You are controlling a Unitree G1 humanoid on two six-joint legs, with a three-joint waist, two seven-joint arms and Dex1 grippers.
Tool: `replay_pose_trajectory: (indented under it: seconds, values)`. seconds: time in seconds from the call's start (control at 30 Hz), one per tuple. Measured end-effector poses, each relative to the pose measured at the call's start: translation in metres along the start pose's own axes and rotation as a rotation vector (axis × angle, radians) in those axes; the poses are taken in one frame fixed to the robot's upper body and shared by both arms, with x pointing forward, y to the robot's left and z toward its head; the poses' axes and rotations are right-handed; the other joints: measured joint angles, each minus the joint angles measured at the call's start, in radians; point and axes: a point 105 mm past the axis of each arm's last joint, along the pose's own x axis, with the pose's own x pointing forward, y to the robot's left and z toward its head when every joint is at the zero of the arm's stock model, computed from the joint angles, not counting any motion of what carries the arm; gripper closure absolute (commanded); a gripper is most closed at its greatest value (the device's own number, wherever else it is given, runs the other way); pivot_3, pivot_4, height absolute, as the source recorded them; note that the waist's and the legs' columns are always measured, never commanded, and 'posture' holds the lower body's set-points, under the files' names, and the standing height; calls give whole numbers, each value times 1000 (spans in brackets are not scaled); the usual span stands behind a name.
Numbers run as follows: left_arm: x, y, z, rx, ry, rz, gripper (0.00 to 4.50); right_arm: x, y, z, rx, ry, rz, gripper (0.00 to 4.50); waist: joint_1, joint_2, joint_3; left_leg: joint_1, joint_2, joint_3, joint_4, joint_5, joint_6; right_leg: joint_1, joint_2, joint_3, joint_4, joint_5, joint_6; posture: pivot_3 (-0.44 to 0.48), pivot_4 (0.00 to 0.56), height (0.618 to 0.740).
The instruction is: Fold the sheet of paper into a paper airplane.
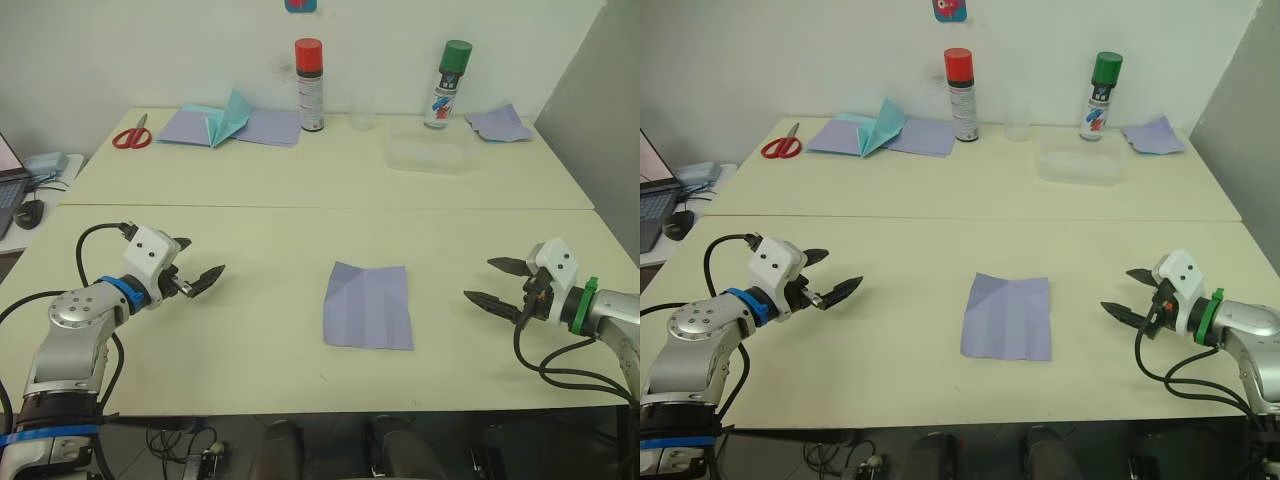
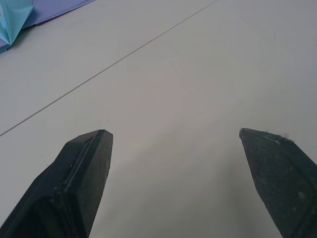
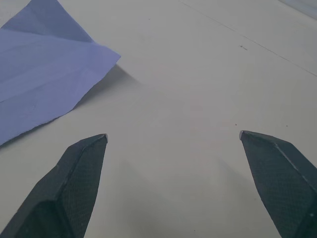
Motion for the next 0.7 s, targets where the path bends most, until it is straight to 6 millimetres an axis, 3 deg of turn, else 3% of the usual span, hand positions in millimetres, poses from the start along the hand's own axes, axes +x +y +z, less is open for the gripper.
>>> replay_pose_trajectory:
  seconds: [0.7]
  values:
    - [2,1,-4,-67,-6,-33,0,-8,-2,2,33,-8,-11,32,0,0,0,0,0,0,1,0,0,1,0,0,0,0,1,0,150,740]
